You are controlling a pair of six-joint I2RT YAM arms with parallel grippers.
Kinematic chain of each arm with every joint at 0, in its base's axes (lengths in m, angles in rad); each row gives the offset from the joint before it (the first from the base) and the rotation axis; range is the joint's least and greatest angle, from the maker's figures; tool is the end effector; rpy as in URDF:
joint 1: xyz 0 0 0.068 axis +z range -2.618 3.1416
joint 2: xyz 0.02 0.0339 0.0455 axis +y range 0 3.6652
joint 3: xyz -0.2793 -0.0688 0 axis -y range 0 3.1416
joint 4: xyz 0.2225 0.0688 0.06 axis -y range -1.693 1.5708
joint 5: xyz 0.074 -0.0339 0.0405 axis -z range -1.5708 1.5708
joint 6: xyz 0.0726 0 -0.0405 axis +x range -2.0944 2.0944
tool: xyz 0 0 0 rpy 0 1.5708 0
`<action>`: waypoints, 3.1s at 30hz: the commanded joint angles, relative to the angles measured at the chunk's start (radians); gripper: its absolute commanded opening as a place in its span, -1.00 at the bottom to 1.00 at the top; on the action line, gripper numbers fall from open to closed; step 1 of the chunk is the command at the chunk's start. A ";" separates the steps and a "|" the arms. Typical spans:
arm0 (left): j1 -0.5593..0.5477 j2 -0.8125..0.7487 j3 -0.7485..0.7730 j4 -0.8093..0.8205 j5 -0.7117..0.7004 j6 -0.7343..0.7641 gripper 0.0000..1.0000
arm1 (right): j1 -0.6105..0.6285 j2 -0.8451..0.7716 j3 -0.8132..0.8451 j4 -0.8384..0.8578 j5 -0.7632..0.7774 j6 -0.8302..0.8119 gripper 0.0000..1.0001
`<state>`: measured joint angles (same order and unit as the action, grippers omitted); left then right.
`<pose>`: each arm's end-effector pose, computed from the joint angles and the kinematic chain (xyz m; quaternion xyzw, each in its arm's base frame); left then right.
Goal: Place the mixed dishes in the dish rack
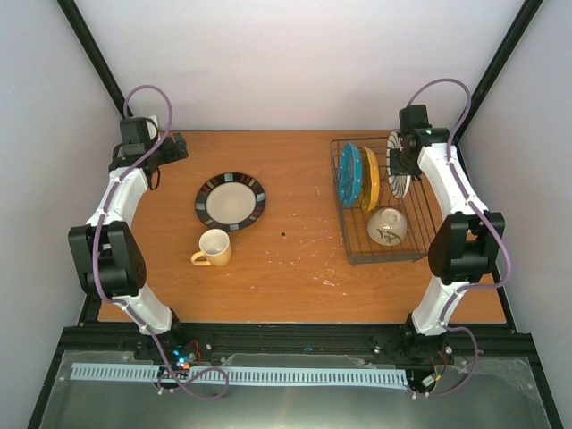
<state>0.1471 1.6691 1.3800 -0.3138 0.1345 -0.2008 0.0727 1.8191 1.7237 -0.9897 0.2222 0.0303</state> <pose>0.3951 0.0487 0.3028 -0.1221 0.8752 -0.0719 0.4625 0.3836 0.0119 0.2947 0.0062 0.9650 -0.0952 0.2442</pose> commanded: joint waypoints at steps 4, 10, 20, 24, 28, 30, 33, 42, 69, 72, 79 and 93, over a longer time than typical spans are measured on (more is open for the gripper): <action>0.006 0.024 0.056 0.012 0.015 -0.005 0.99 | 0.004 -0.038 0.146 0.064 0.049 -0.007 -0.94; 0.006 0.025 0.058 0.018 0.016 -0.001 0.99 | 0.004 -0.050 0.162 0.054 0.052 -0.013 -0.94; 0.006 0.013 0.037 0.018 0.025 0.001 1.00 | 0.005 -0.067 0.117 0.051 0.011 -0.007 -0.94; 0.006 0.011 0.033 0.021 0.025 0.001 1.00 | 0.004 -0.066 0.138 0.049 0.010 -0.006 -0.94; 0.006 0.011 0.034 0.025 0.028 -0.002 1.00 | 0.006 -0.064 0.164 0.041 0.000 -0.001 -0.94; 0.006 0.011 0.035 0.027 0.027 -0.002 0.99 | 0.007 -0.066 0.168 0.039 -0.008 0.002 -0.94; 0.006 0.011 0.034 0.027 0.028 0.000 1.00 | 0.007 -0.071 0.166 0.038 -0.017 0.006 -0.95; 0.006 0.006 0.018 0.031 0.035 0.004 1.00 | 0.022 -0.074 0.124 0.015 -0.046 0.010 -0.94; 0.005 0.031 0.029 0.003 0.031 0.018 0.99 | 0.071 0.017 -0.080 0.067 -0.067 0.022 -0.49; 0.006 0.030 0.034 0.003 0.028 0.019 0.99 | 0.076 0.039 -0.046 0.060 -0.059 0.023 -0.10; 0.006 0.042 0.050 0.002 0.027 0.020 1.00 | 0.078 0.045 0.045 0.052 0.035 0.031 0.06; 0.034 0.139 -0.001 -0.064 0.204 0.009 0.99 | 0.078 -0.030 0.261 0.050 0.185 0.029 0.16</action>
<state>0.1715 1.7622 1.3842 -0.3264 0.2440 -0.1928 0.1459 1.8488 1.9331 -0.9512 0.3347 0.0509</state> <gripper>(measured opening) 0.997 0.574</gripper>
